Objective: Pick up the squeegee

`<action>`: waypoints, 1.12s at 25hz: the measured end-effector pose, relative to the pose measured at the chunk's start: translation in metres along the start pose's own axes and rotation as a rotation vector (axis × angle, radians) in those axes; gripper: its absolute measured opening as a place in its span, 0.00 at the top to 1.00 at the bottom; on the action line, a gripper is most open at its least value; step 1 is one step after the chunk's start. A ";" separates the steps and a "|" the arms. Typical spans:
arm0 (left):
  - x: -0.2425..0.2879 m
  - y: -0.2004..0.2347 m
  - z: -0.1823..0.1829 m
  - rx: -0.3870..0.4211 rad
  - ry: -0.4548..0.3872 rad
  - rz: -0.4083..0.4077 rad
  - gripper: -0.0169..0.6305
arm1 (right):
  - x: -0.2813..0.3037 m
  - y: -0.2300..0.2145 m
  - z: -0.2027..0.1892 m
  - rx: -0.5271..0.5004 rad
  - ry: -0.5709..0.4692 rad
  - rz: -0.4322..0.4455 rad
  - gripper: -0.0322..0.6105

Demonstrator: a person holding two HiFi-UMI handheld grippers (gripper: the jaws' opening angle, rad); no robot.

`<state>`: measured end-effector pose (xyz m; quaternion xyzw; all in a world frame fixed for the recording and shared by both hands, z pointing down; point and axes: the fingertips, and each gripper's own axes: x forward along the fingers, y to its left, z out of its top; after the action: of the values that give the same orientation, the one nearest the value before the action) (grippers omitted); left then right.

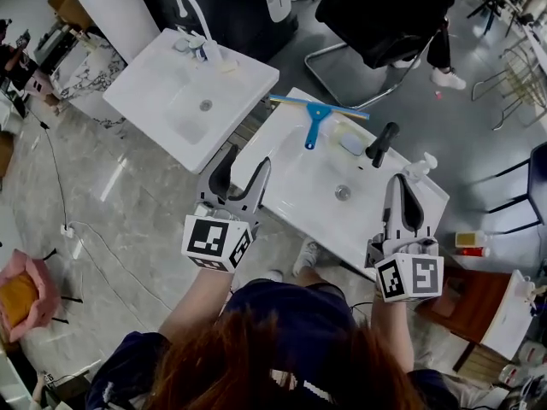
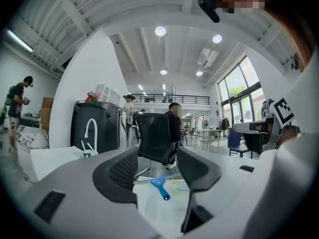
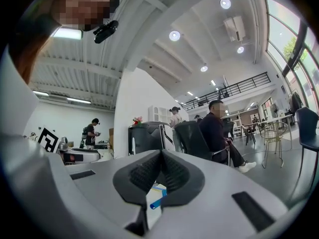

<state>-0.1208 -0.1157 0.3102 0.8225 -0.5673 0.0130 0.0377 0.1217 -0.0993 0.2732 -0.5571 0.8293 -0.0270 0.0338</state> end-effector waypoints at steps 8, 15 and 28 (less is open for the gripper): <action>0.085 -0.031 -0.011 -0.019 0.039 0.026 0.60 | 0.045 -0.079 -0.004 0.016 0.018 0.038 0.93; 0.119 -0.035 -0.029 -0.026 0.092 0.059 0.60 | 0.081 -0.106 -0.019 0.042 0.048 0.087 0.93; 0.207 -0.013 -0.073 -0.051 0.214 -0.051 0.60 | 0.158 -0.113 -0.049 0.064 0.107 0.051 0.93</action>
<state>-0.0339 -0.2984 0.3958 0.8294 -0.5391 0.0853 0.1192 0.1617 -0.2878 0.3269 -0.5320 0.8427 -0.0821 0.0080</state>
